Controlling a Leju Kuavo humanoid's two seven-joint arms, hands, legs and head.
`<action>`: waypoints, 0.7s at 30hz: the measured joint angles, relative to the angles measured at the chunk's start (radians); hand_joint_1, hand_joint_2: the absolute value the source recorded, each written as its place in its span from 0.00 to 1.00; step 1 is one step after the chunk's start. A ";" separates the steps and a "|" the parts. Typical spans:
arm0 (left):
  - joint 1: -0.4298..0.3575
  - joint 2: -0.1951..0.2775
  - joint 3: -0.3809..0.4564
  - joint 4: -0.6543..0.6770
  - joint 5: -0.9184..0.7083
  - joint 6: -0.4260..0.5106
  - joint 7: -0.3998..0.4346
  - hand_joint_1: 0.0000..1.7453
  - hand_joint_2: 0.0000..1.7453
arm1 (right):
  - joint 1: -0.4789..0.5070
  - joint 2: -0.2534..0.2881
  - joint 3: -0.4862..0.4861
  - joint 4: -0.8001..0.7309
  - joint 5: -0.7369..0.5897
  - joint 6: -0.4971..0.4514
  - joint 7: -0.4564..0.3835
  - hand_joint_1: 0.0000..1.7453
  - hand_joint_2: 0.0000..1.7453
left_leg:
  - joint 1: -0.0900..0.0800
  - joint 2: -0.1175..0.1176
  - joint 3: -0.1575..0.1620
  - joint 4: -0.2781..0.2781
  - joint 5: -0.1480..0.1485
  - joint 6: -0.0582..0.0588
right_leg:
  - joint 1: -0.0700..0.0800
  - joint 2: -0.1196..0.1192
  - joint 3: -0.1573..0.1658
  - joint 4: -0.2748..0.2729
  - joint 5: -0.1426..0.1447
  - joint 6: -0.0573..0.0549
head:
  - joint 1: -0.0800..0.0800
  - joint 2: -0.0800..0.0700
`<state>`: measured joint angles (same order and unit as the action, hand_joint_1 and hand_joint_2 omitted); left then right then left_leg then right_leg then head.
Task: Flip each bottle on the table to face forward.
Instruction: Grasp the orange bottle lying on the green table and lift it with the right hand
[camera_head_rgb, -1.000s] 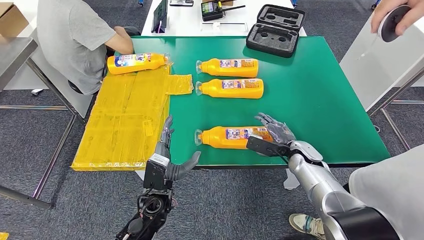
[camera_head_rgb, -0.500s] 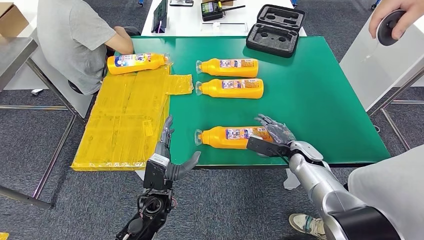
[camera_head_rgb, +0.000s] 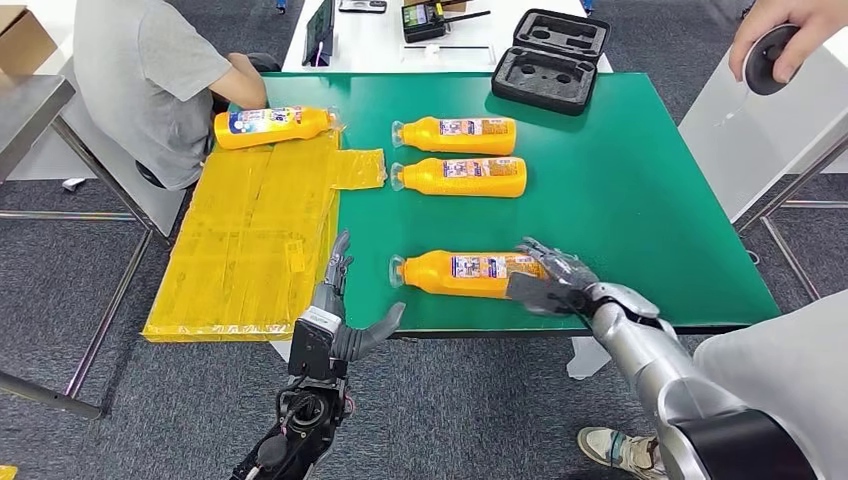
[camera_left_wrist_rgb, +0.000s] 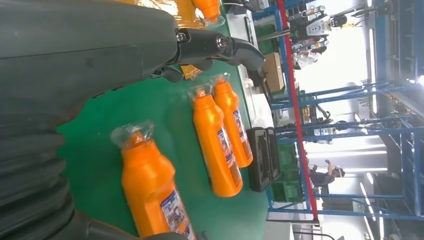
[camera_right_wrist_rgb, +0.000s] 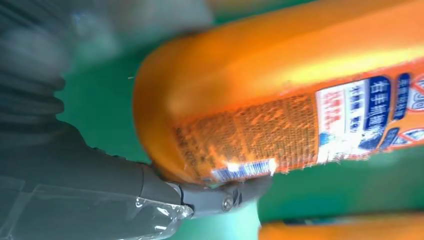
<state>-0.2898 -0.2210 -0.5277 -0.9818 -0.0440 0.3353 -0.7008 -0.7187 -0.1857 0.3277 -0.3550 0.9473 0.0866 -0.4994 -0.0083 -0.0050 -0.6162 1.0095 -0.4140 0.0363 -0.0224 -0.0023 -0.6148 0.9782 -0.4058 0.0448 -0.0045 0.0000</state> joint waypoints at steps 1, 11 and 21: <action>-0.001 -0.001 -0.002 0.000 0.002 0.000 0.000 0.00 1.00 | -0.009 -0.007 0.000 0.002 -0.003 0.037 0.002 1.00 1.00 | 0.000 0.000 0.000 0.000 0.000 0.000 | 0.000 0.000 0.000 0.000 0.000 0.000 | 0.000 0.000; -0.014 -0.003 -0.011 0.000 0.012 0.004 0.000 0.00 1.00 | -0.032 -0.039 0.000 0.012 -0.030 0.124 0.022 1.00 1.00 | 0.000 -0.001 0.001 0.000 0.001 0.001 | 0.000 -0.001 0.002 0.000 0.001 0.001 | 0.000 0.000; -0.019 -0.003 -0.015 0.000 0.013 0.013 0.000 0.00 1.00 | -0.032 -0.041 0.000 0.015 -0.048 0.115 0.028 1.00 1.00 | 0.000 -0.001 0.002 0.000 0.001 0.001 | 0.000 -0.001 0.002 0.000 0.001 0.001 | 0.000 0.000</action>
<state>-0.3088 -0.2235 -0.5426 -0.9816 -0.0309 0.3482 -0.7008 -0.7509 -0.2270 0.3272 -0.3400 0.8997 0.2016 -0.4714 -0.0084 -0.0056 -0.6142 1.0096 -0.4133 0.0373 -0.0224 -0.0030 -0.6125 0.9781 -0.4052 0.0456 -0.0044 0.0000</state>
